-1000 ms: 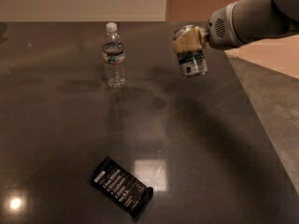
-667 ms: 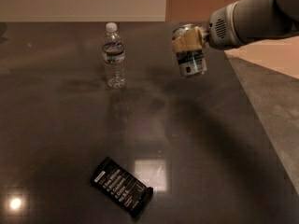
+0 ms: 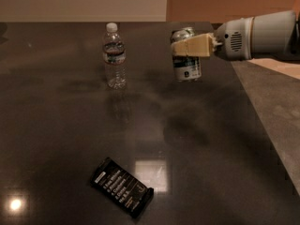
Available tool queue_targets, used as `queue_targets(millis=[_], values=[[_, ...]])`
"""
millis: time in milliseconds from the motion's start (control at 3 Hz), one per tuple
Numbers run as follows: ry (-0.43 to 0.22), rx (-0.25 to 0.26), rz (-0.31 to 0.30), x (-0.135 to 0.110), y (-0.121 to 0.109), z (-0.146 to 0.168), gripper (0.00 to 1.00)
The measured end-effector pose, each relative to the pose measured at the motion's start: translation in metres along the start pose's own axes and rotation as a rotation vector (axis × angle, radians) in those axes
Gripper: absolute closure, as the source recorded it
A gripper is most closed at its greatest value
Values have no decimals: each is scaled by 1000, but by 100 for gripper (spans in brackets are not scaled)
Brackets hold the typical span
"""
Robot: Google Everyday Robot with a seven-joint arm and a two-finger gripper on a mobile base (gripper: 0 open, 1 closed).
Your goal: Place 7up can upright
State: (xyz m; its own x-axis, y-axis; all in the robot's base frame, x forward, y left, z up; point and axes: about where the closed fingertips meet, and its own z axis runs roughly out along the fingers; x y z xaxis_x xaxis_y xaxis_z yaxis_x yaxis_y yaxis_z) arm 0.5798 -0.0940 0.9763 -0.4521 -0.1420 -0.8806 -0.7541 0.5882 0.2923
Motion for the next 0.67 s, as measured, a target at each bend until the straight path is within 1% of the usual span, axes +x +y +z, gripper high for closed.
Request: queue_targets(millis=[333, 667], values=[[-80, -145, -84, 9, 12, -7, 100], [-132, -182, -231, 22, 20, -12, 100]])
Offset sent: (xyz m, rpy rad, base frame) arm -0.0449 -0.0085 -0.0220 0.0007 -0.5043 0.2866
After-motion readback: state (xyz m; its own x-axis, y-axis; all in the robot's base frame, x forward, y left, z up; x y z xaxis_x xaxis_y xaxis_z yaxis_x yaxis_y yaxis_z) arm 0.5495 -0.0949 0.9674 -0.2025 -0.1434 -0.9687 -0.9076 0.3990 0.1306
